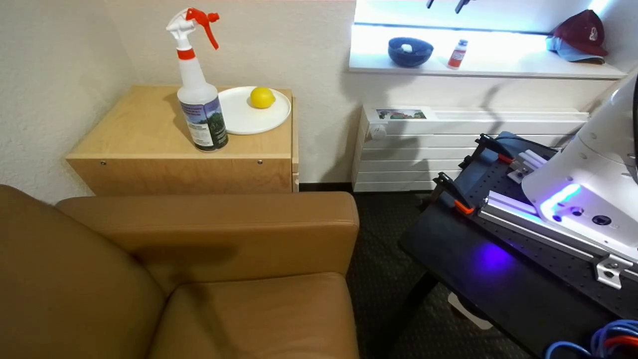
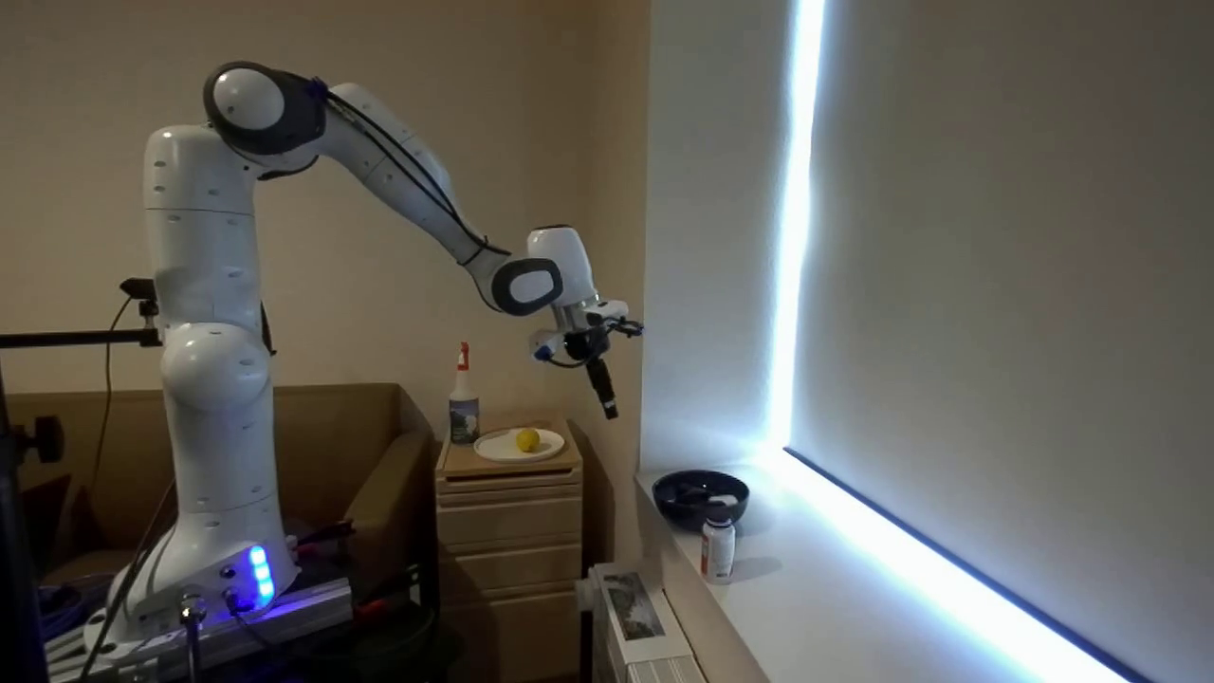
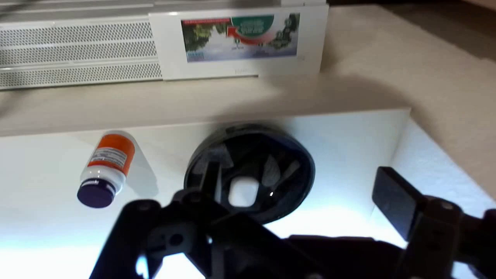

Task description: Pick up the black cloth from the bowl and place it on the open drawer

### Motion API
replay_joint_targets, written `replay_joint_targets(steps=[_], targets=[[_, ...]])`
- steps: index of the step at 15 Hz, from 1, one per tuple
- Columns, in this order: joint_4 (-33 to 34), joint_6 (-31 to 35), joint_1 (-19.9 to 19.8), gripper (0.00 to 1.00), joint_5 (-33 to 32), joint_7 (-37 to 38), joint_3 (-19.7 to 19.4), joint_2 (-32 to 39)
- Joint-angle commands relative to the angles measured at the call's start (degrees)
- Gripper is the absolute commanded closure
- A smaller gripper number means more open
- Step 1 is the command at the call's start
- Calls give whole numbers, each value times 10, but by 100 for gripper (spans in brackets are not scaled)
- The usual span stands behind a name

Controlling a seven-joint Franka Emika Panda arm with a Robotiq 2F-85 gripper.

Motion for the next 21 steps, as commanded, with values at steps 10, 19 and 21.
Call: replay_joint_targets(steps=[10,19,21], targets=[[184,7,-9,0,60,96,-17,187],[325,-14,-7,0,231,247,7,337],[353,-5,-4,0,229,300,-6,369]])
